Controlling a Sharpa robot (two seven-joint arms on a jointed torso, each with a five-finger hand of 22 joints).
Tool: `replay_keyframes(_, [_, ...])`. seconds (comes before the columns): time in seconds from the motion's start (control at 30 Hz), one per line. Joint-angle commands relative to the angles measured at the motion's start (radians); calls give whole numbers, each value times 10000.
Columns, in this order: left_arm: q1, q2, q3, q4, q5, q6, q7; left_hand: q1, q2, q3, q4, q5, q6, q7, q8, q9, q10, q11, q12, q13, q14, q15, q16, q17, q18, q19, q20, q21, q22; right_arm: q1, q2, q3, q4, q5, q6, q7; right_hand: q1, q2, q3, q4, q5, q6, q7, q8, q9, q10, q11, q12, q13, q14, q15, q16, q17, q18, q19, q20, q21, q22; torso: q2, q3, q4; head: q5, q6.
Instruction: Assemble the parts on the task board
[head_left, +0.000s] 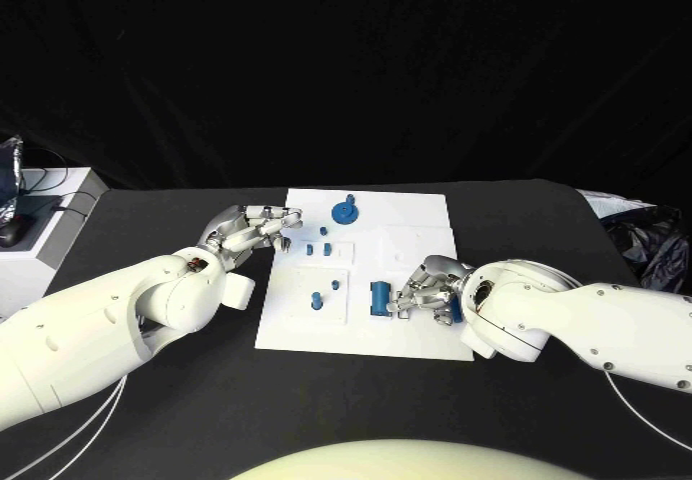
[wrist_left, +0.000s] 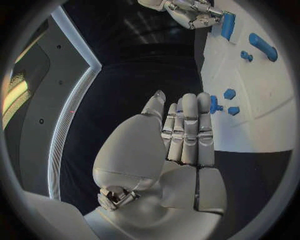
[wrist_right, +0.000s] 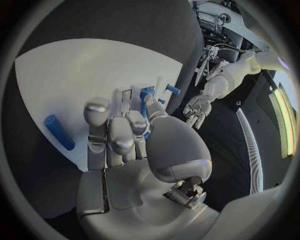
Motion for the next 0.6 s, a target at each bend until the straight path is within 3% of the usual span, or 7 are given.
replay_keyframes(0.03, [-8, 3, 7, 33, -6, 164, 41, 4, 22, -23, 60, 41, -12, 35, -19, 5, -37, 25, 2, -4, -77, -7, -10, -12, 0, 19, -3, -12, 11, -21, 5, 1, -3, -168, 144, -56, 162, -74, 41, -140, 18, 17, -76, 7, -55, 42, -59, 39, 16, -9, -82, 24, 3, -89, 437, -91, 33, 850, -2, 2, 3, -5, -4])
replay_keyframes(0.6, [-10, -13, 7, 39, -9, 165, 33, 22, 27, -18, 61, 44, -3, 30, -21, 4, -35, 21, 3, -5, -75, -10, 1, -10, 0, 35, -6, -26, 40, -96, 53, 1, -4, -250, -116, -5, 81, -81, 144, -181, 30, 66, -89, -4, -146, 62, -66, 49, 41, -5, -86, 17, 9, -93, 441, -97, 40, 850, -5, 1, -3, -17, 9])
